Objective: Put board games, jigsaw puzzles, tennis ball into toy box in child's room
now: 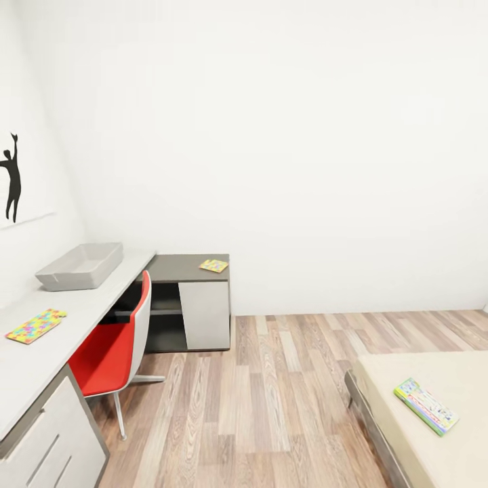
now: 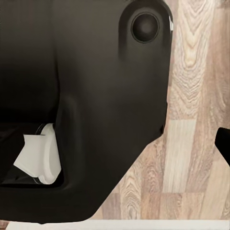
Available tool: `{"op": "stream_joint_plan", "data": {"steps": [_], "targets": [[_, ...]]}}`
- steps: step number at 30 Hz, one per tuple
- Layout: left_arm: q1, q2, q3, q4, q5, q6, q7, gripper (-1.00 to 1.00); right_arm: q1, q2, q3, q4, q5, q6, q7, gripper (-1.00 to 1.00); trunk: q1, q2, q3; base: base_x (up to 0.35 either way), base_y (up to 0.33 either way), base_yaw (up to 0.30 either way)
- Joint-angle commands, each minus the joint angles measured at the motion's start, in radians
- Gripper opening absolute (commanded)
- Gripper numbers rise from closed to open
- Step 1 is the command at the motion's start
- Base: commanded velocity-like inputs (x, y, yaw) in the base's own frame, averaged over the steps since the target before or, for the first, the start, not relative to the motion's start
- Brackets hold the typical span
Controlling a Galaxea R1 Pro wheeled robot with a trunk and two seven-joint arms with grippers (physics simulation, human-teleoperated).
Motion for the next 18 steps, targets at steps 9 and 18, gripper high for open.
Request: {"op": "stream_joint_plan", "data": {"steps": [9,18], "targets": [[-0.004,0.002,0.003,-0.144,0.002,0.027,0.004,1.00,0.000,-0.002,-0.002,0.000,-0.001,-0.011,0.001,1.00,-0.034,0.062,0.027,0.000,0.000,0.000],[-0.069,0.004,0.003,-0.170,0.004,0.124,0.014,1.00,0.000,0.000,-0.003,-0.004,-0.002,-0.011,0.001,1.00,-0.069,0.125,0.055,0.000,0.000,0.000]]}}
